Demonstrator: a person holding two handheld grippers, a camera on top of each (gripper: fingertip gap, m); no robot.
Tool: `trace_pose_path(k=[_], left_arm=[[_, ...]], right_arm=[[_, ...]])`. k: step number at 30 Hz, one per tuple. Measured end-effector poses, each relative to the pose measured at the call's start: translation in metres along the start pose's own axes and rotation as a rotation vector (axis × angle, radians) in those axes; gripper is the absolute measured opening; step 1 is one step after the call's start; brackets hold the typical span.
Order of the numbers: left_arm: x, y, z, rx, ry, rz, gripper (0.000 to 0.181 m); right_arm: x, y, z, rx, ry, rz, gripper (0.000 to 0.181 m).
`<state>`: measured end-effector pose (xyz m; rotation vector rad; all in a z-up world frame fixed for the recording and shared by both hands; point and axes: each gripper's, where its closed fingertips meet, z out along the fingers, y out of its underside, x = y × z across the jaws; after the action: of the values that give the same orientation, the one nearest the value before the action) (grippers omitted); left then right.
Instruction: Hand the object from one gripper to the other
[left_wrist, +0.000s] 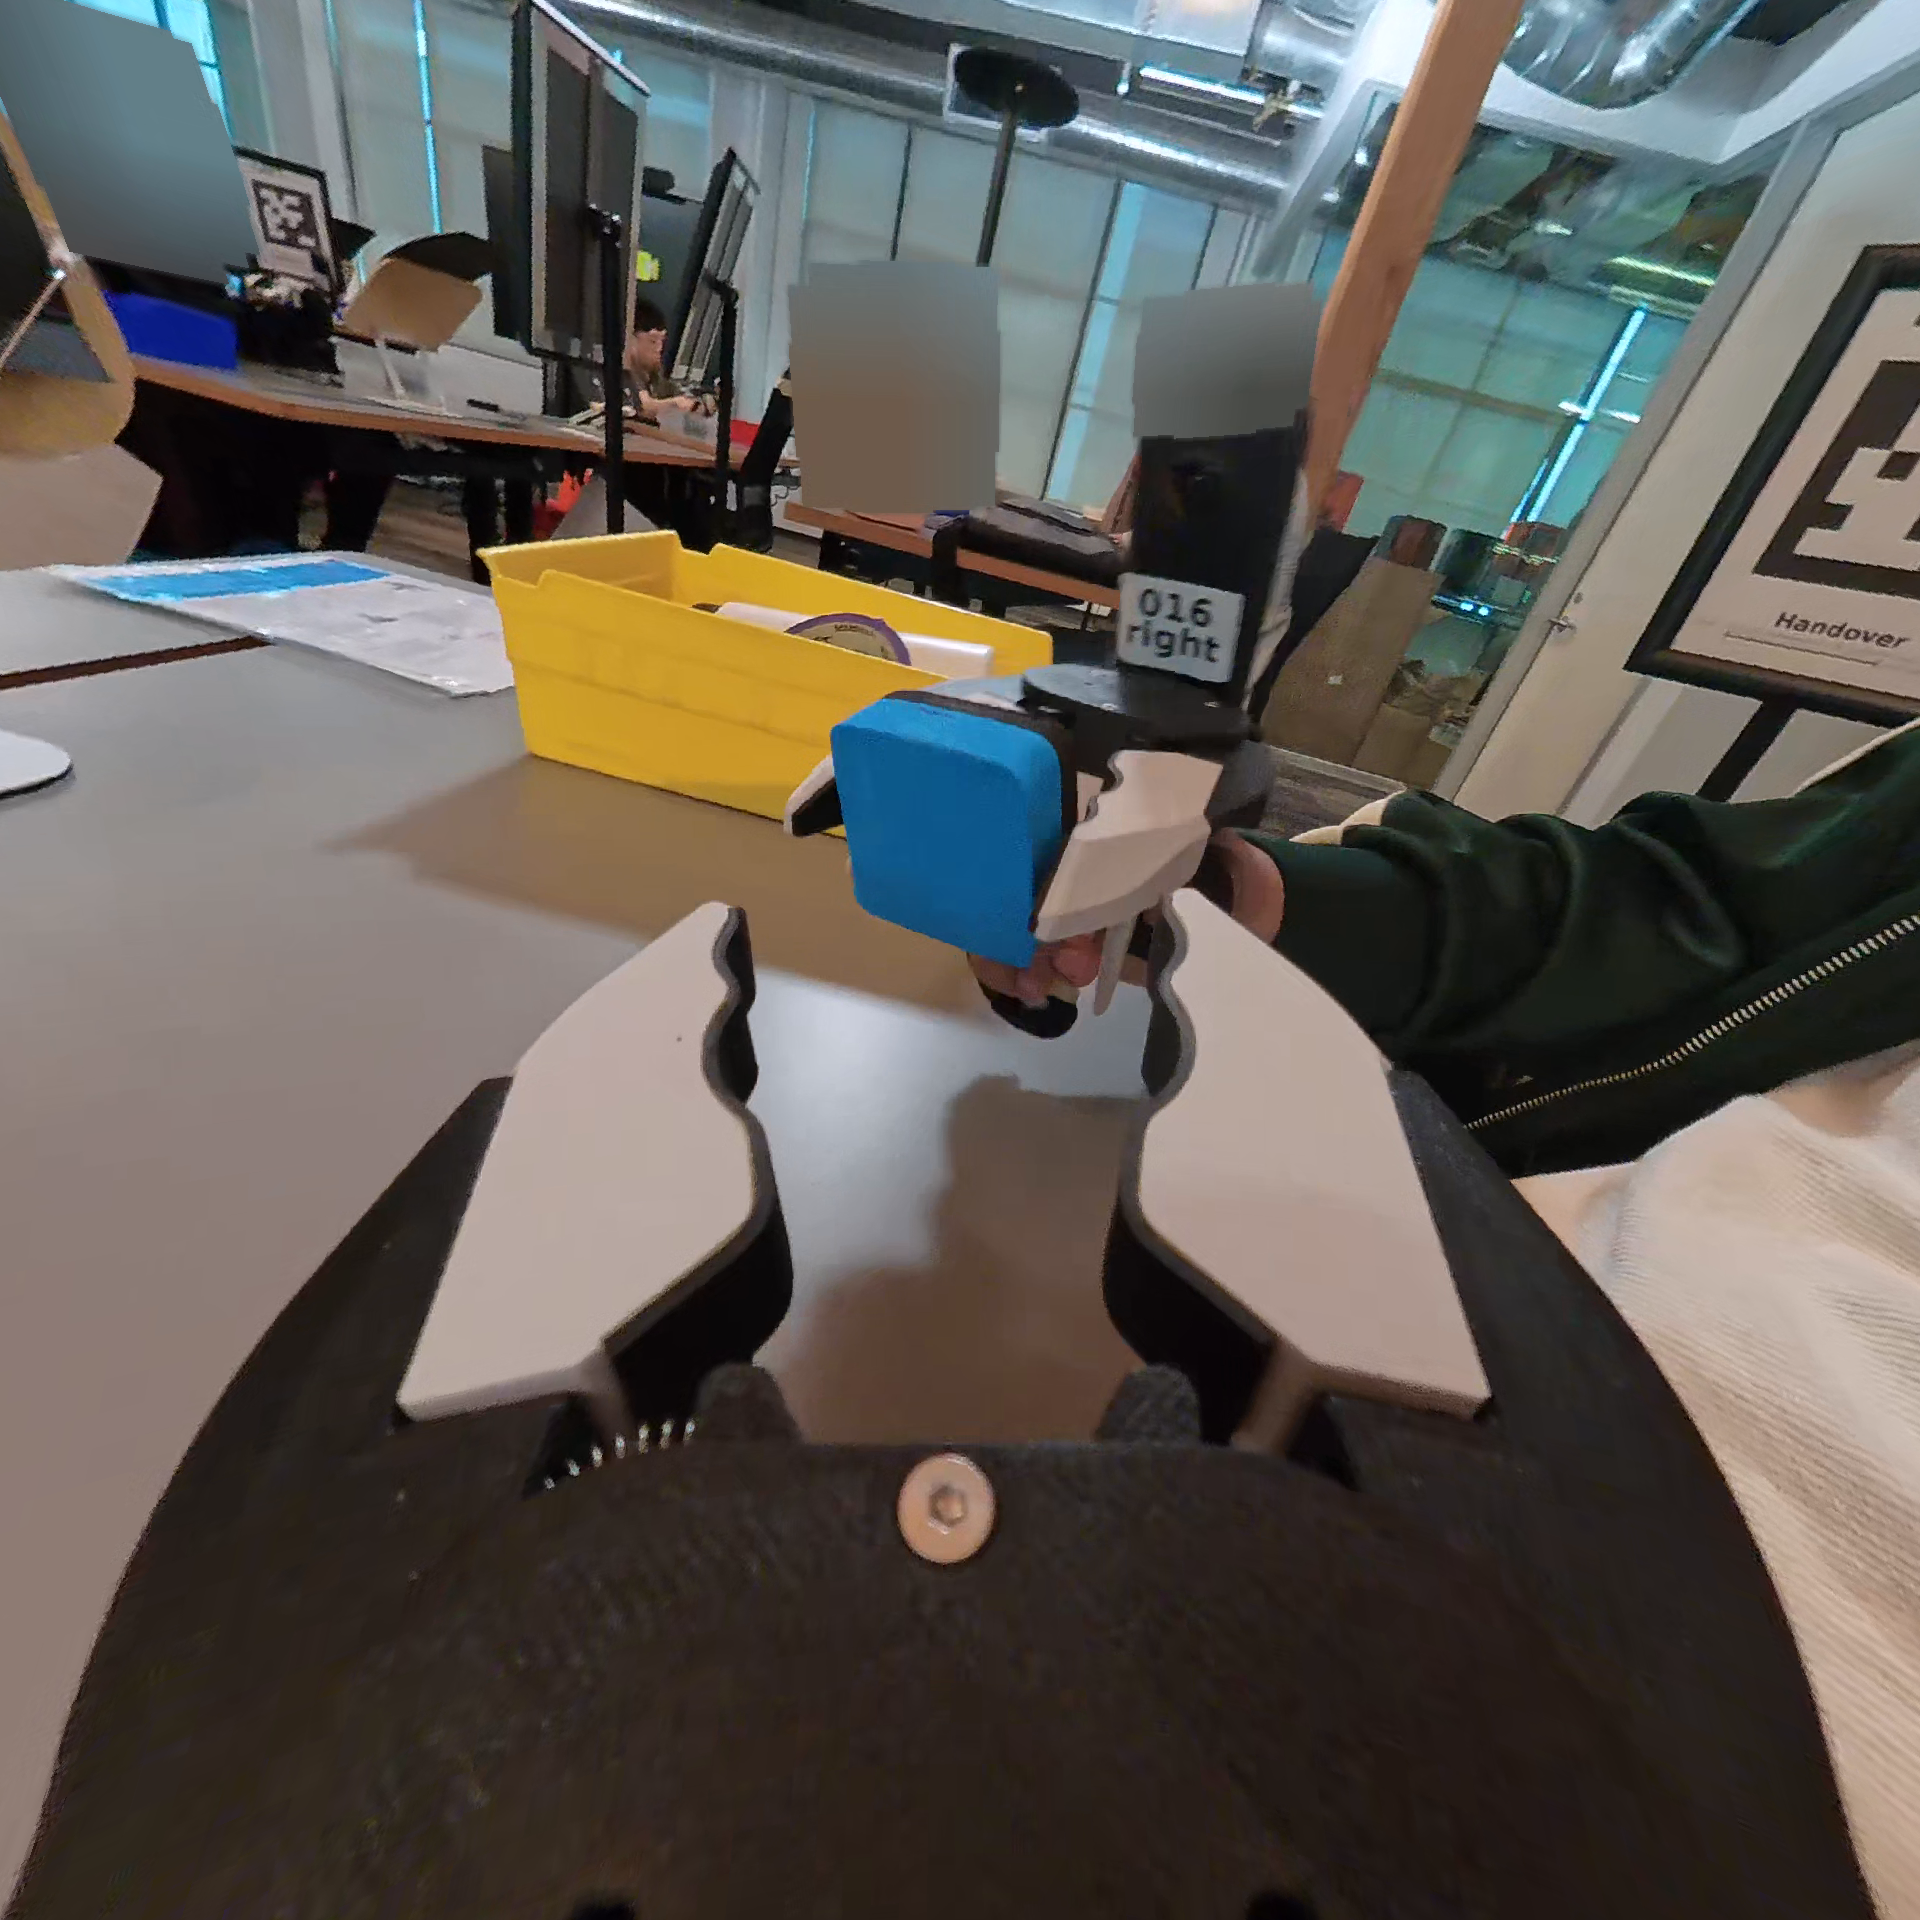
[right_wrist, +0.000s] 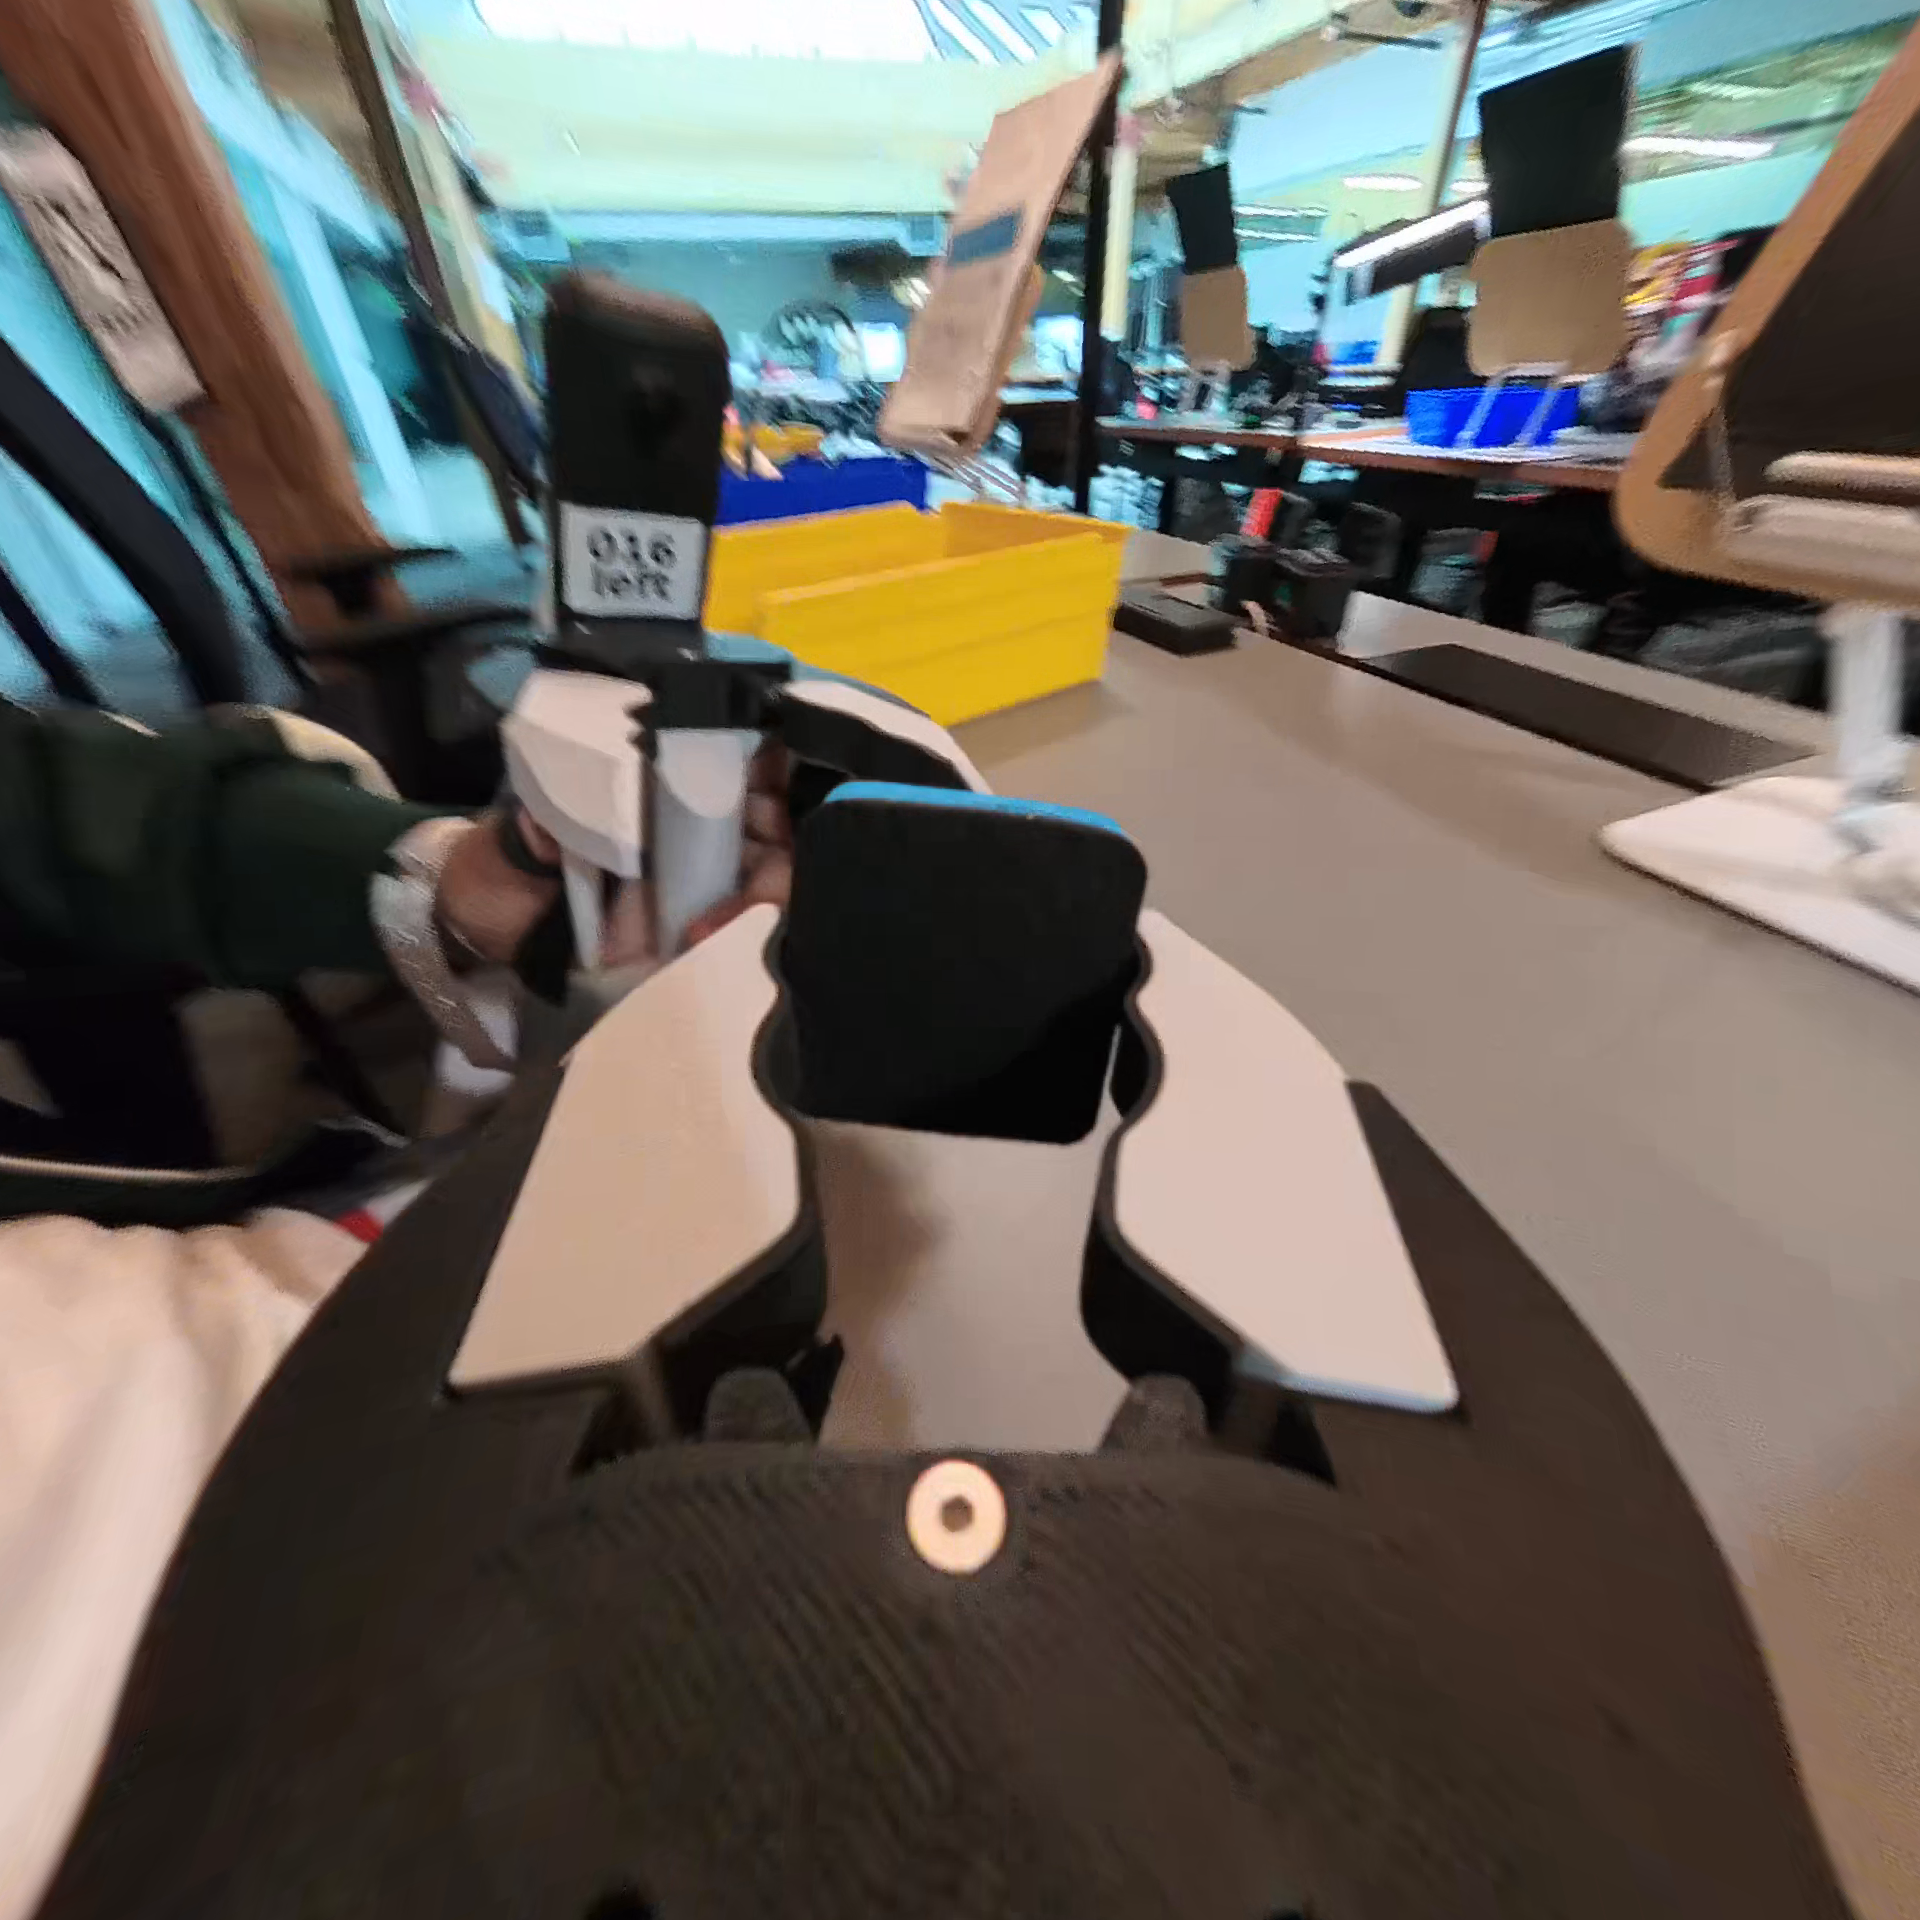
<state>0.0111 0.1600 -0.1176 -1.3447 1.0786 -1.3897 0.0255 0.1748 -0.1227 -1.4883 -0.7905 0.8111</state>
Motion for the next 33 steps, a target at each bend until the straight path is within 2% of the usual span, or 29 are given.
trace_pose_path(k=[3, 6, 10, 13, 19, 24, 28, 33], left_arm=[[0.006, -0.002, 0.001, 0.005, 0.014, 0.032, 0.072], [0.004, 0.005, 0.002, -0.046, -0.005, 0.03, 0.062], [-0.002, 0.015, 0.002, -0.11, -0.018, -0.074, 0.052], [-0.002, 0.014, 0.001, -0.097, -0.002, -0.084, 0.053], [0.009, -0.009, -0.005, 0.049, 0.048, -0.008, 0.063], [0.027, -0.02, -0.007, 0.117, 0.156, 0.012, 0.072], [0.046, -0.015, -0.004, 0.065, 0.278, 0.005, 0.069], [0.068, 0.006, -0.001, -0.087, 0.401, 0.046, 0.055]], right_arm=[[0.0, -0.002, 0.0, 0.033, -0.031, 0.093, 0.059], [0.002, 0.004, 0.001, -0.022, -0.001, 0.051, 0.059], [-0.003, 0.014, 0.006, -0.101, 0.015, -0.028, 0.059], [-0.016, 0.01, 0.009, -0.073, -0.048, -0.033, 0.059], [-0.029, -0.011, -0.001, 0.081, -0.267, 0.259, 0.059], [-0.059, -0.026, -0.012, 0.107, -0.646, 0.636, 0.058], [-0.078, -0.021, -0.024, -0.067, -0.911, 0.88, 0.059], [-0.1, 0.003, -0.037, -0.34, -1.042, 0.99, 0.059]])
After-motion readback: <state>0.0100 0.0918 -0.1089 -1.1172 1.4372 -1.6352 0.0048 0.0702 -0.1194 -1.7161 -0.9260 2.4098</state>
